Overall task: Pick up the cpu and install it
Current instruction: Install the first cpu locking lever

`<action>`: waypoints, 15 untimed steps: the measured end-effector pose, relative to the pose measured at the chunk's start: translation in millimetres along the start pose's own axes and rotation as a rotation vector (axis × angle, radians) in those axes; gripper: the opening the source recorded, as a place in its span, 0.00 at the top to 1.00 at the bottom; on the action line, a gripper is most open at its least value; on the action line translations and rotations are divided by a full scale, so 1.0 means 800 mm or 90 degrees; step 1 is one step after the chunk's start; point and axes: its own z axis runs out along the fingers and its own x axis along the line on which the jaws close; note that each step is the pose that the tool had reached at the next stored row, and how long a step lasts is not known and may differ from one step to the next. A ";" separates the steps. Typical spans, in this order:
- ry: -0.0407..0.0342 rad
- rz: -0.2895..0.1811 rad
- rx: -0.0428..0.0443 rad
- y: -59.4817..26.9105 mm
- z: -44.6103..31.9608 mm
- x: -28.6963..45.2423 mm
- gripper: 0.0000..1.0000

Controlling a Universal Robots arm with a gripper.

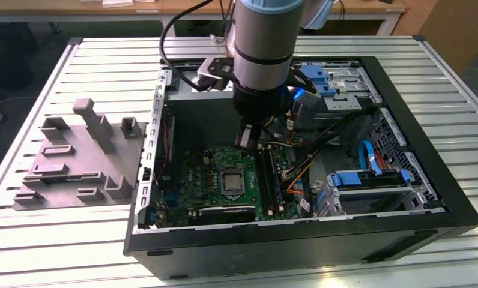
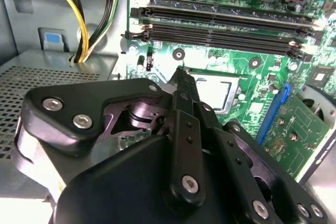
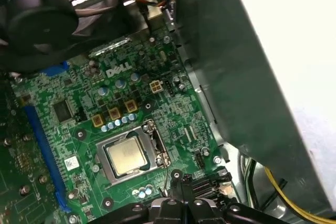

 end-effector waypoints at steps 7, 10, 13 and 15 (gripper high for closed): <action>0.0010 -0.022 0.0006 -0.003 0.0009 0.0091 0.89; 0.0011 -0.025 0.0007 -0.004 0.0012 0.0141 0.89; 0.0011 -0.034 0.0008 -0.005 0.0031 0.0159 0.89; 0.0017 -0.053 0.0011 -0.005 0.0039 0.0160 0.89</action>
